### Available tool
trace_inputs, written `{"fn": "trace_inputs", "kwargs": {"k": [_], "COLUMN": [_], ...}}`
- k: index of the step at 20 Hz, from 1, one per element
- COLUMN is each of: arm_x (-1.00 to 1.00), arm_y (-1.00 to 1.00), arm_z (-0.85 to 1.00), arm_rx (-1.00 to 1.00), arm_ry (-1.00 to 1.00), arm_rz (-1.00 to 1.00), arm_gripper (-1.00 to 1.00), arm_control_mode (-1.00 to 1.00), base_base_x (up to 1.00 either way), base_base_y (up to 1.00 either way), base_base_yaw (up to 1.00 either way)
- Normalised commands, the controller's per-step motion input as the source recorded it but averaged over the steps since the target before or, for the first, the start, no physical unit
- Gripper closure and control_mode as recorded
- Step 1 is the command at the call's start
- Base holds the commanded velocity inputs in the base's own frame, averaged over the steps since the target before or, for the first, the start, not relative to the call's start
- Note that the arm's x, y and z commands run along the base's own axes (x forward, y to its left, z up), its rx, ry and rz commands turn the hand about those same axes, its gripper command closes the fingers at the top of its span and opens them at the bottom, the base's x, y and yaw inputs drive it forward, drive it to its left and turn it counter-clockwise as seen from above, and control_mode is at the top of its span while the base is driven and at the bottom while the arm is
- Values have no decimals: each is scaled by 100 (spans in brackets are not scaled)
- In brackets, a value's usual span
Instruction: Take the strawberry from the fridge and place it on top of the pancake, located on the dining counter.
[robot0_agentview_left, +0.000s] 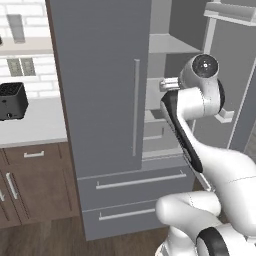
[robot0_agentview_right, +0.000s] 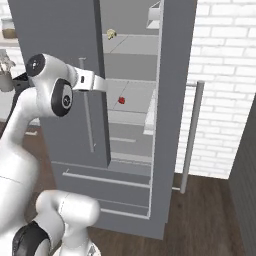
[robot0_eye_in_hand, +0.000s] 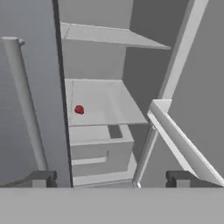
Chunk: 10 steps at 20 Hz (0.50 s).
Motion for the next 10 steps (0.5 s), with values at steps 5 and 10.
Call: {"fn": "trace_inputs", "kwargs": {"k": [5,10], "arm_x": [69,39], "arm_y": [87,65], "arm_z": [12,12], "arm_rx": [8,6], "arm_ry": [-7,11], "arm_rz": [26,10], "arm_gripper": [-100,-100], "arm_control_mode": [-100,-100], "base_base_x": [0,0], "base_base_y": [0,0], "base_base_yaw": [0,0]}}
